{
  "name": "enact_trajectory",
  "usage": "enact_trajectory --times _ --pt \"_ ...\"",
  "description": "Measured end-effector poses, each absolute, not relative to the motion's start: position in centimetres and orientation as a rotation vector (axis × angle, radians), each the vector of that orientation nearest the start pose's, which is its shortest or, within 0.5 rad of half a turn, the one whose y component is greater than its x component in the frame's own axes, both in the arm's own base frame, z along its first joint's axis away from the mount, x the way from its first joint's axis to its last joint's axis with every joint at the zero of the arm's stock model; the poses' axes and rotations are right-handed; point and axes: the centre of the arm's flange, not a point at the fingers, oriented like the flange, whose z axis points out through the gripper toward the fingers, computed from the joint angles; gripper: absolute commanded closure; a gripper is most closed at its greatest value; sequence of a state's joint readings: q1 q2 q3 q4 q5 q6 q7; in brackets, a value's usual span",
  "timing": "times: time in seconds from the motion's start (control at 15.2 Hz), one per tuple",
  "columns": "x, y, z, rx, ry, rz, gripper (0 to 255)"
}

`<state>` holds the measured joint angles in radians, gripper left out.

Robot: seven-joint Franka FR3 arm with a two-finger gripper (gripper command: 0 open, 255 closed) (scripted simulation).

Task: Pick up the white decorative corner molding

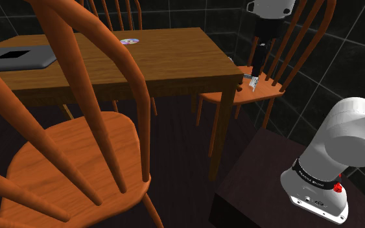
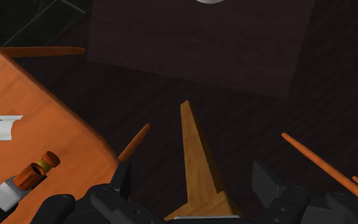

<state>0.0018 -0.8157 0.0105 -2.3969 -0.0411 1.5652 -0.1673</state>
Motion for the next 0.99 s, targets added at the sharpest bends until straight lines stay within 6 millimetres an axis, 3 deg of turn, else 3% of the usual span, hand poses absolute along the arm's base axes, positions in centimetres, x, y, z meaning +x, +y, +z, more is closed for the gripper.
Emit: enact_trajectory --times 0.13,0.33,0.99 --pt "30.1 -0.5 57.8 -3.177 -0.263 0.031 0" --pt "31.9 -2.9 56.6 -3.182 -0.17 0.026 0" --pt "36.9 -13.6 51.2 -3.172 0.193 0.004 0"
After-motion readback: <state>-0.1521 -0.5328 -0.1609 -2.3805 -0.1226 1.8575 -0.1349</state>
